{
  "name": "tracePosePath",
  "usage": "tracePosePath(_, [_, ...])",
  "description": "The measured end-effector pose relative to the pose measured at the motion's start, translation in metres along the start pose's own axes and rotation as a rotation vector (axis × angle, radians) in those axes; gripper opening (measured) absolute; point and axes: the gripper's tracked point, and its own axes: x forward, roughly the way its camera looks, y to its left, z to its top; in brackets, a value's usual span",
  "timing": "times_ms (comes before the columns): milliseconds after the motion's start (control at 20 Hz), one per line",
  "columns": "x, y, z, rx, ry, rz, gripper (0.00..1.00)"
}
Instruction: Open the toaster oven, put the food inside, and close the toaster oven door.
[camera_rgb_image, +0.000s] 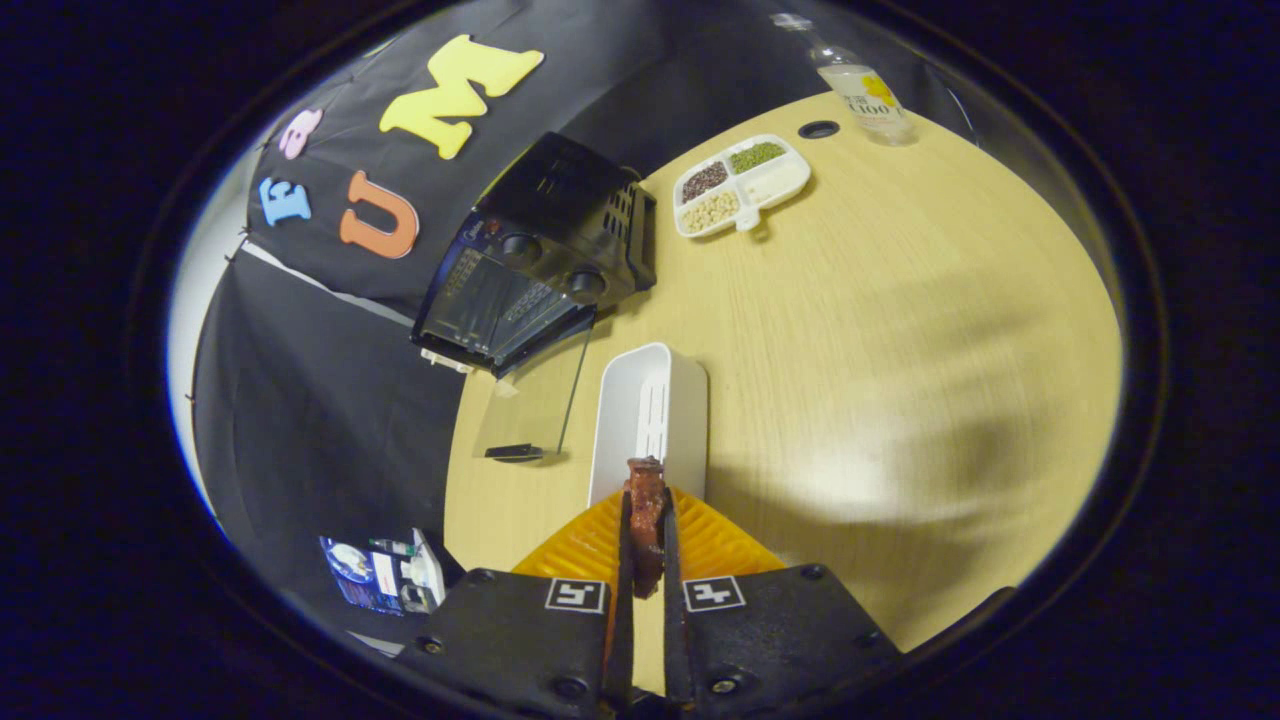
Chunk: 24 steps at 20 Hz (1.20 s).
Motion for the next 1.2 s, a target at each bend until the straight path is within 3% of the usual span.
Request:
tracePosePath(350, [-0.02,0.057,0.006,0.053,-0.104,0.05,0.15])
tracePosePath(600, [-0.012,0.136,-0.009,0.127,-0.239,0.078,0.15])
tracePosePath(700, [-0.002,0.169,-0.018,0.169,-0.316,0.091,0.15])
tracePosePath(900, [0.03,0.212,-0.042,0.384,-0.428,0.104,0.14])
tracePosePath(1200, [0.098,0.259,-0.04,0.564,-0.552,0.13,0.14])
